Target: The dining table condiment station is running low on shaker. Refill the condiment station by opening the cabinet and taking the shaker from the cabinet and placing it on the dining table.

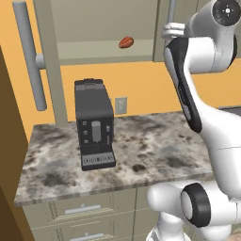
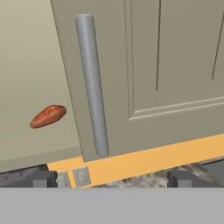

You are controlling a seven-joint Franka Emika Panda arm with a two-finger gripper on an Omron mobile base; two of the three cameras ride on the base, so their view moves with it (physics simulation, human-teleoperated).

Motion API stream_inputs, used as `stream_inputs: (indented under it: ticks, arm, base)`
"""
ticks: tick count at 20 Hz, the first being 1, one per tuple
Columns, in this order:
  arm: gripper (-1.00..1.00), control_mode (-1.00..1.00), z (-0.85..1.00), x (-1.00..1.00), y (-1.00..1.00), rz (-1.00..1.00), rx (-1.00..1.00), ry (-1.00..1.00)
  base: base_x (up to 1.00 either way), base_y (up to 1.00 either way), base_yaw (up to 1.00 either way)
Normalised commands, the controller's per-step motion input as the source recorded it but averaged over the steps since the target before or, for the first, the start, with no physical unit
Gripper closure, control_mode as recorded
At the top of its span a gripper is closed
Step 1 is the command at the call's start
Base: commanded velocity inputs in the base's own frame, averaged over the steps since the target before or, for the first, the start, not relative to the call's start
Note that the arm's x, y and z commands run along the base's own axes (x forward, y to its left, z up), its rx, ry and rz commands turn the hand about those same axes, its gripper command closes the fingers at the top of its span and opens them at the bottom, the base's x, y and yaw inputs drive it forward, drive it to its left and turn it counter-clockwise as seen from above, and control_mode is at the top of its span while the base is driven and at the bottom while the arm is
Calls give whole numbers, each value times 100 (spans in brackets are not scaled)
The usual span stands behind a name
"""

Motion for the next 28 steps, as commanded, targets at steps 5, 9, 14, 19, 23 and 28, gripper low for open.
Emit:
stream_inputs:
  ticks: [5, 9, 14, 19, 23, 28]
  arm:
    - [-100, -100, -1, 56, -20, 9, 3, 0]
    - [-100, -100, 0, 73, -1, 6, 4, 0]
    - [-100, -100, 0, 71, -1, 4, 0, 0]
    - [-100, -100, 0, 54, -4, 2, 0, 0]
    - [100, -100, 0, 47, 0, 0, 0, 0]
    - [100, -100, -1, 33, 0, 0, 0, 0]
  base:
    - [0, 0, 0]
    - [0, 0, 0]
    - [0, 0, 0]
    - [0, 0, 0]
    - [0, 0, 0]
    - [0, 0, 0]
